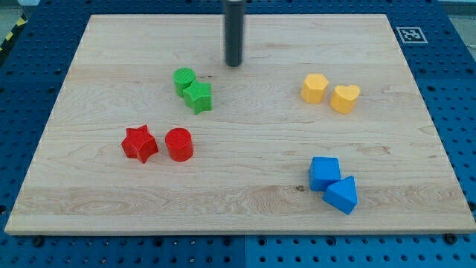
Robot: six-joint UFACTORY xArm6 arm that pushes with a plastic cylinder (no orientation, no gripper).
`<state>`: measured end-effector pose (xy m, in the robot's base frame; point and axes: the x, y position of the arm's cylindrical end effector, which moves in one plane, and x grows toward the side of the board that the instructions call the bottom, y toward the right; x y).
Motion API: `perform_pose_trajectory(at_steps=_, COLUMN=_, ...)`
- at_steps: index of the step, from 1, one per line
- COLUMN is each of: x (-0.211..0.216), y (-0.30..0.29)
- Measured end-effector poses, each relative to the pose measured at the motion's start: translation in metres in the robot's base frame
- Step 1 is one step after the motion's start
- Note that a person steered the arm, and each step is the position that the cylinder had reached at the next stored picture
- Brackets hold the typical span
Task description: Push the green blocks slightly down
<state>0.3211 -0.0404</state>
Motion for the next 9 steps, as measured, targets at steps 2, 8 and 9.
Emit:
perform_pose_trajectory(at_steps=2, x=0.016, y=-0.075)
perform_pose_trajectory(at_steps=8, x=0.015, y=-0.056)
perform_pose_trajectory(at_steps=9, x=0.021, y=-0.088)
